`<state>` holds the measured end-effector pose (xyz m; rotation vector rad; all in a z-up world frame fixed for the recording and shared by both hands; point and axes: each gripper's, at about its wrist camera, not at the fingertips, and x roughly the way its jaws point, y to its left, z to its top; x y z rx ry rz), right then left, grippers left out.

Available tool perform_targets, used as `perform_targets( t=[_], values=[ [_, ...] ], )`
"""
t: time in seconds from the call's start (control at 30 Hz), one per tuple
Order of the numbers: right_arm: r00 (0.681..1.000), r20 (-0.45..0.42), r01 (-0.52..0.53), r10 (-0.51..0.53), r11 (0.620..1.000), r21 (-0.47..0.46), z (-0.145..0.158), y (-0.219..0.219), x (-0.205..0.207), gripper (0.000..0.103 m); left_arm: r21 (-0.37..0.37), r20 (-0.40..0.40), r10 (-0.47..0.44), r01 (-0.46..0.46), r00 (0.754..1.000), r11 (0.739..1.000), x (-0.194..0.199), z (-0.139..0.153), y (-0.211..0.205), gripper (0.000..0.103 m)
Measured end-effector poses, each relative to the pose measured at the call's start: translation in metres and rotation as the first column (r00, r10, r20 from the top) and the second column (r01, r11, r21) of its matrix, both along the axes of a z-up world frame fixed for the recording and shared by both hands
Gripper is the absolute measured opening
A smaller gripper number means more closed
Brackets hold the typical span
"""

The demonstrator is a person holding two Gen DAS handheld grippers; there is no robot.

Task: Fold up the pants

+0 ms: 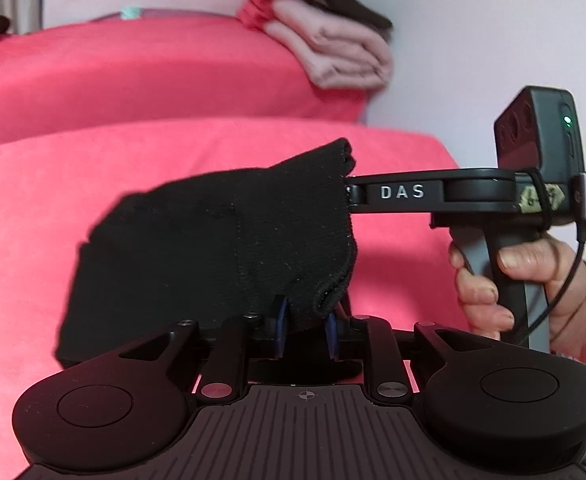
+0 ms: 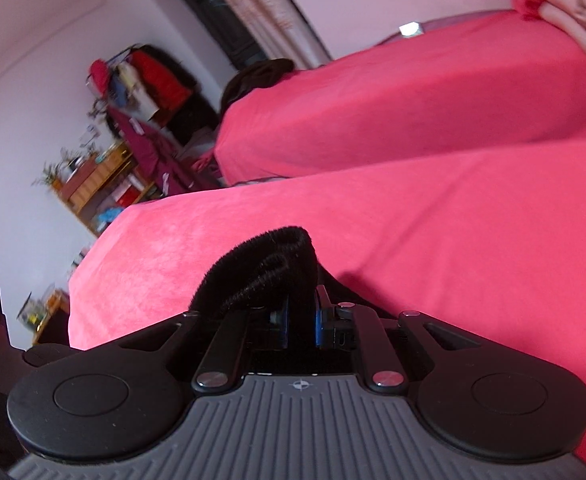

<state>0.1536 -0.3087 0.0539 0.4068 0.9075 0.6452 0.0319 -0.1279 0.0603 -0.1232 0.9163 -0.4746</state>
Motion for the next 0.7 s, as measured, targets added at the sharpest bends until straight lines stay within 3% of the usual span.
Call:
perform_targets(
  t=[0.07,0.23,0.4,0.43,0.57,0.63,0.7],
  values=[
    [0.999,-0.038,0.025,-0.026,1.0,-0.017,-0.019,-0.01,-0.004,0.007,0.017,-0.022,-0.022,0.022,1.0,1.0,0.001,-0.009,-0.006,0.089],
    [0.985,-0.124,0.108,-0.116,0.992,-0.07,-0.065,-0.018,-0.018,0.005,-0.009,-0.07,-0.077,0.076,0.995,0.997,-0.011,-0.022,0.004,0.092],
    [0.949,-0.163,0.27,-0.269,0.963,-0.016,-0.07,-0.042,-0.034,0.006,0.014,-0.064,-0.078,0.079,0.995,0.997,-0.025,-0.027,0.026,0.097],
    [0.935,-0.17,0.315,-0.312,0.949,-0.007,-0.068,-0.053,-0.038,0.009,0.021,-0.063,-0.063,0.065,0.996,0.998,-0.025,-0.028,0.031,0.098],
    [0.909,-0.209,0.39,-0.362,0.914,0.113,-0.059,-0.065,-0.056,0.057,0.03,-0.058,0.012,-0.01,0.998,0.999,-0.023,-0.03,0.051,0.1],
    [0.911,-0.231,0.381,-0.34,0.911,0.161,-0.057,-0.057,-0.059,0.061,0.036,-0.05,0.047,-0.045,0.998,0.998,-0.017,-0.03,0.059,0.103],
    [0.92,-0.233,0.353,-0.314,0.924,0.148,-0.055,-0.04,-0.057,0.061,0.045,-0.038,0.082,-0.08,0.996,0.996,-0.006,-0.026,0.068,0.103]
  ],
)
